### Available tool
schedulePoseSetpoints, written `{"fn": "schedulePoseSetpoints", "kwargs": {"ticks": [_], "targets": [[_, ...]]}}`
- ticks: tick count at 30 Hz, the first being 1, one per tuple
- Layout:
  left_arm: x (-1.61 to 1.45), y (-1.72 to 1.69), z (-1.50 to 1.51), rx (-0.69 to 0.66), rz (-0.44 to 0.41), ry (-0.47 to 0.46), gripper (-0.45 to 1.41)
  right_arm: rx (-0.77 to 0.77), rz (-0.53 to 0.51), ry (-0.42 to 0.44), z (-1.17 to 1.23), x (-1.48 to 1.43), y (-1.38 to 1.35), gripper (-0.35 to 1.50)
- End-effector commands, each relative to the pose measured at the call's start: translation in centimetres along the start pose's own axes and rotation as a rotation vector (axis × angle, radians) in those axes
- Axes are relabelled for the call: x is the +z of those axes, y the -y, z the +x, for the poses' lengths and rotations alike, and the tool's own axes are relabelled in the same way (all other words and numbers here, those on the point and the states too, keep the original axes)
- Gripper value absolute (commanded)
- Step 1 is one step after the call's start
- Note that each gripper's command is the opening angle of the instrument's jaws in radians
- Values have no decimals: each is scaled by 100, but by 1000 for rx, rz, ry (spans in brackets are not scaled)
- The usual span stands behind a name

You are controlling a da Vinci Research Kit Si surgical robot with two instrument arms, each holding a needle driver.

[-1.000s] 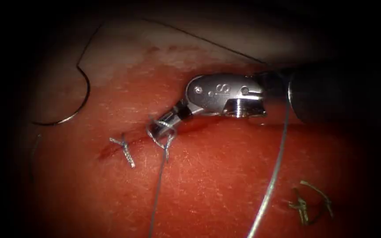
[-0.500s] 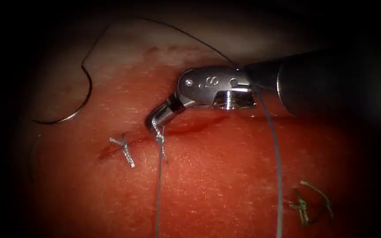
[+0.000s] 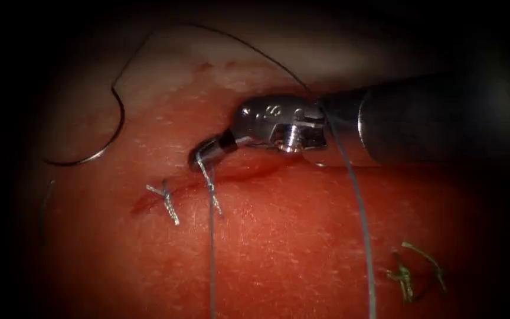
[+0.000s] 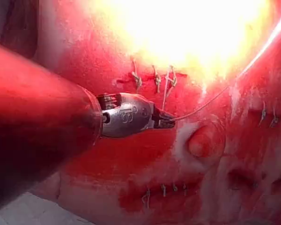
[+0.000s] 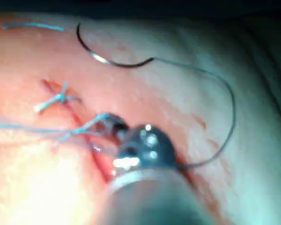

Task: Wound Closure

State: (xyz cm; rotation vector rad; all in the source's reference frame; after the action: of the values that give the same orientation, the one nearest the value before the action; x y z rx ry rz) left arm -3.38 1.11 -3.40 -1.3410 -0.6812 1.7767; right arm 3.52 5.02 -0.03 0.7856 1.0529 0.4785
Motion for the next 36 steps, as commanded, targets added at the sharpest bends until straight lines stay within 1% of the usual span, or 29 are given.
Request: {"fn": "schedulePoseSetpoints", "kwargs": {"ticks": [1,2,8,14,19,21,23,24,25,26,27,28,32,33,34,36], "targets": [[5,-5,-10,-3,-7,4,-35,79,-21,-30,0,7,-5,-35],[6,-4,-10,-3,-9,5,-35,176,-42,-62,-3,8,-6,-35],[6,2,-10,-13,-18,10,-35,338,-98,-103,-23,15,-8,-35],[7,-5,-11,-10,-24,13,-35,363,-145,-97,-26,9,-17,-35],[12,-9,-10,-8,-29,16,-35,368,-144,-78,-25,11,-14,-35],[11,-7,-5,-11,-32,17,-35,318,-126,-79,-23,12,-9,-35],[6,-2,4,-18,-22,7,-35,259,-111,-102,-18,11,-3,-35],[3,0,9,-22,-18,4,-35,229,-110,-104,-14,9,1,-20],[-6,7,23,-22,-6,-8,-35,189,-145,-120,-4,4,7,78],[-10,11,29,-16,0,-12,-35,170,-191,-142,2,0,10,111],[-14,15,36,-6,6,-15,-35,163,-235,-160,8,-4,13,123],[-32,31,61,29,35,-34,-35,87,-302,-171,22,-19,22,133],[-54,59,90,75,79,-53,-35,51,-368,-177,33,-39,33,135],[-60,71,97,85,92,-57,-35,54,-375,-178,34,-42,36,135],[-70,93,108,113,118,-63,-35,52,-387,-181,36,-46,44,141],[-77,114,115,144,159,-60,-35,52,-389,-188,35,-45,51,143]]}}
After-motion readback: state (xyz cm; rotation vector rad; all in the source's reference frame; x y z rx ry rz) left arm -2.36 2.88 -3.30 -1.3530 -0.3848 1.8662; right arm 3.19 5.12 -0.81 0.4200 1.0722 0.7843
